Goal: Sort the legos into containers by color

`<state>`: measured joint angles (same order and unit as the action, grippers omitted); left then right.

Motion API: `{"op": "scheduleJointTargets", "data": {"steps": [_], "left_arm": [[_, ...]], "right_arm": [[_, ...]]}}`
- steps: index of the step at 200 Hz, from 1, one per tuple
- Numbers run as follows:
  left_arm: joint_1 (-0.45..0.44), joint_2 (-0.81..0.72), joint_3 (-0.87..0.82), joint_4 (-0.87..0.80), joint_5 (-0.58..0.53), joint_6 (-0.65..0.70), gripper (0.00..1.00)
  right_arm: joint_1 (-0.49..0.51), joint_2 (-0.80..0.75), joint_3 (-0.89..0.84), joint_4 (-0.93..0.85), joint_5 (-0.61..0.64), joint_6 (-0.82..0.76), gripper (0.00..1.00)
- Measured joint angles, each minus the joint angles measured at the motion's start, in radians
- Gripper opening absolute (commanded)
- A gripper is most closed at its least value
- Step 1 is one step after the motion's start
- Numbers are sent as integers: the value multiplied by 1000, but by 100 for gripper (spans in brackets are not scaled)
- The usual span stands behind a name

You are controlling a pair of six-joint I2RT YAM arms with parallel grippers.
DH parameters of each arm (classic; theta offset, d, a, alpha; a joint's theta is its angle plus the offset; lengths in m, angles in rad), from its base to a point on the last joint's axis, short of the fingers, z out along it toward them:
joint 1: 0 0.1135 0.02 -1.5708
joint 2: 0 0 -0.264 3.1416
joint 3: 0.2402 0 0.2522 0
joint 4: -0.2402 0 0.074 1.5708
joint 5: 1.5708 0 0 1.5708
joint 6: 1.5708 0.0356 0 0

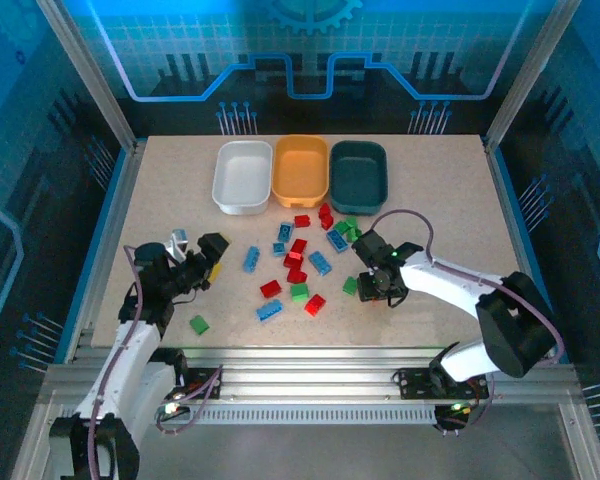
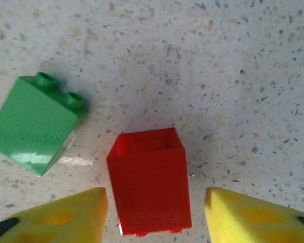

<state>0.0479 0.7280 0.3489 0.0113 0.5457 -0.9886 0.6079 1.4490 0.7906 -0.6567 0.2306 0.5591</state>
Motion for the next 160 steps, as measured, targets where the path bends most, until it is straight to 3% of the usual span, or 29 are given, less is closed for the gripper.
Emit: {"op": "scheduleJointTargets", "data": {"steps": [35, 84, 118, 160], "left_arm": [[-6, -2, 0, -29, -9, 16, 99], [-47, 56, 28, -55, -27, 27, 99], [-215, 161, 125, -77, -105, 72, 99], [-378, 366, 230, -68, -157, 110, 99]], "right_arm": [[-3, 46, 5, 12, 13, -10, 30], [-44, 34, 84, 7, 33, -37, 26], [-172, 72, 306, 36, 24, -84, 26], [-264, 408, 732, 82, 11, -163, 24]]}}
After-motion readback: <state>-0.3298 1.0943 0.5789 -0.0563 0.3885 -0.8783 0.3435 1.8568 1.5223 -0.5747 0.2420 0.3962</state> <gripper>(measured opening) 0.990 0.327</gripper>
